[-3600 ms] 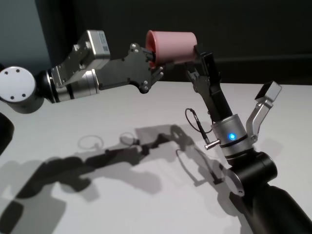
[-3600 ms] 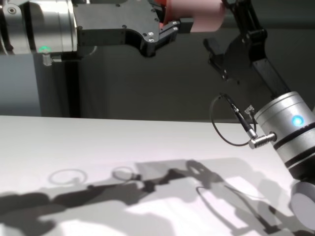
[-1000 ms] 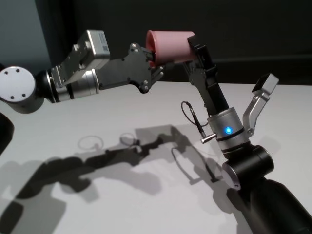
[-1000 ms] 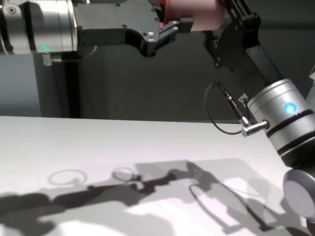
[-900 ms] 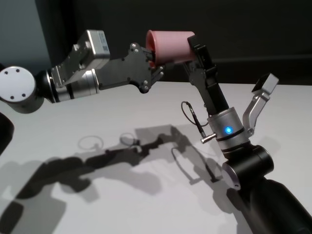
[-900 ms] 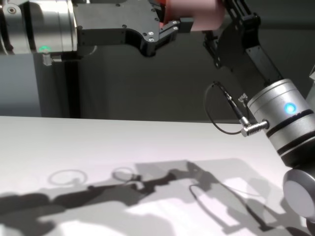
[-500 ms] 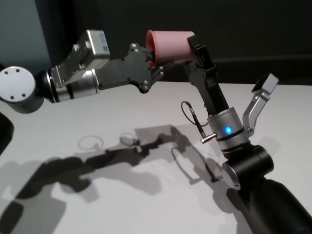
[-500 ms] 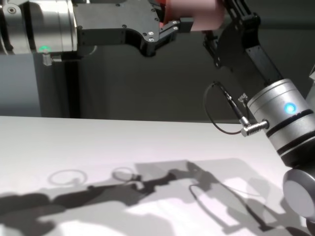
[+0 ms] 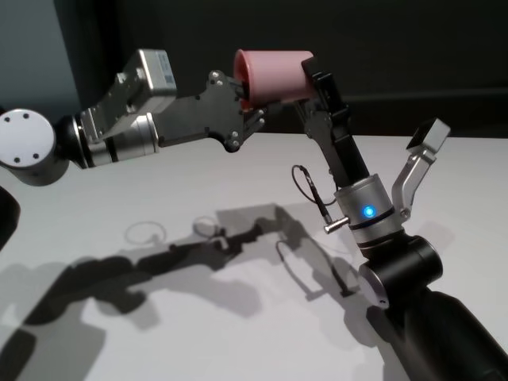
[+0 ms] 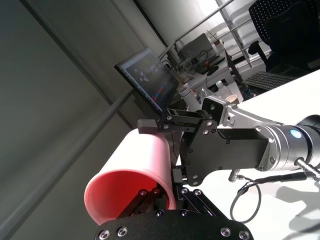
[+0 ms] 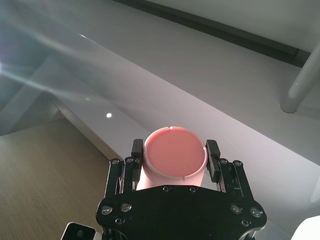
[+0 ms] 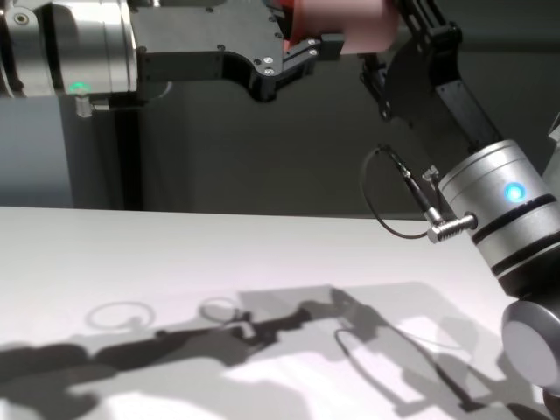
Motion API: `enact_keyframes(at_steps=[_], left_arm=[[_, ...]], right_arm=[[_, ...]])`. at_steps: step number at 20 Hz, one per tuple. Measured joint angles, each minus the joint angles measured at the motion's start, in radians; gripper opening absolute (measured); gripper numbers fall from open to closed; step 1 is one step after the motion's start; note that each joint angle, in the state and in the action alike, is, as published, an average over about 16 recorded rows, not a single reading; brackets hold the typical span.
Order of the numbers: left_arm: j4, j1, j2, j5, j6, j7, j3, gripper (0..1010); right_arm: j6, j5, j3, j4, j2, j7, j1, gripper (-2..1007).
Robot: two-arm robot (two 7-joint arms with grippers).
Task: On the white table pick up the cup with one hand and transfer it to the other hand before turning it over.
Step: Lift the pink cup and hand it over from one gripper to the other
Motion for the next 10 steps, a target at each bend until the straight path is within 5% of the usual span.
enact_keyframes(at_steps=[10], left_arm=[[0.000,0.000,0.000,0.000,0.000,0.000,0.000,417]], right_arm=[[0.001,0.000,0.000,0.000,0.000,0.001,0.000,733]])
